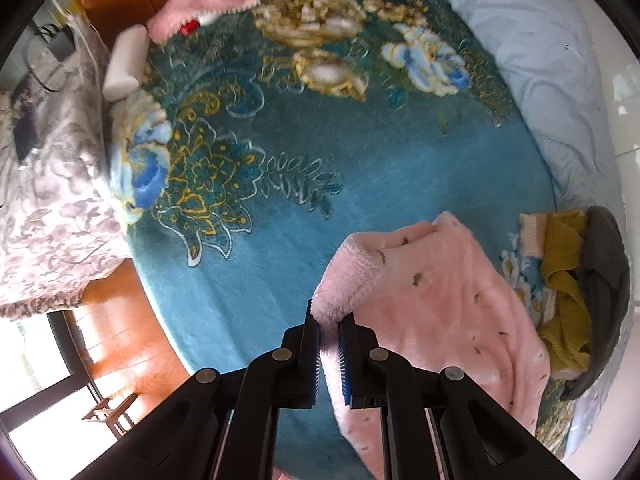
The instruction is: Fold clothes
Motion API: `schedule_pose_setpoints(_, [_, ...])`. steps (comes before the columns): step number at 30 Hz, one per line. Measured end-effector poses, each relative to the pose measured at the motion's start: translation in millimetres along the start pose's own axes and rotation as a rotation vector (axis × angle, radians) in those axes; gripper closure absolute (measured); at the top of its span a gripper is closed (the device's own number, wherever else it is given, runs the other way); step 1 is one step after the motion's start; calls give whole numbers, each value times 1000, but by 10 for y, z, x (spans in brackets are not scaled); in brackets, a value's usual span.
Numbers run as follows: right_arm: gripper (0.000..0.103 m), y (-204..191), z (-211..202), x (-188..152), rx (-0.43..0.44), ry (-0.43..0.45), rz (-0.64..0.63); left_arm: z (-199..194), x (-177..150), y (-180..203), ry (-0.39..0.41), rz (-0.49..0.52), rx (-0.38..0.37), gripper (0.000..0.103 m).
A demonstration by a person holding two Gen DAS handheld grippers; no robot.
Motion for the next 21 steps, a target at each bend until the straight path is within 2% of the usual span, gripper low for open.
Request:
schedule_pose_setpoints(5, [56,-1487,722,-902,20,-181,-278,327,59,-238,-90,82,-63,93])
schedule_pose_setpoints(8, [55,-2236,1240,-1458,-9,-278,-392,485,74,-325,-131,150,-104,93])
schedule_pose_setpoints(12, [54,-3178,1925,-2151,-51,-400,-533,571,85,-426,-163,176,-186,93])
schedule_pose_setpoints(14, [50,-3466,2240,-2400,-84,-441,-569,591,86,-498,-164,166,-236,93])
schedule_pose_setpoints(15, [45,-3591,2389,-2532,-101,-459,-584,598,83,-528,-165,164,-252,93])
schedule_pose_setpoints(17, [40,-3785,2662,-2767,-140,-488,-614,605,55,-587,-166,164,-279,93])
schedule_pose_setpoints(21, [40,-3932,3105,-3114,-248,-518,-677,685,17,-690,-185,157,-319,93])
Point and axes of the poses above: each gripper's, at about its wrist camera, not at the fingertips, and z roughly the way its jaws point, y to its right, x to its top, the point moved 1 cm from there along z, roughly the way its jaws point, and after that the axes turned 12 degrees about z, right-handed, at the moved point
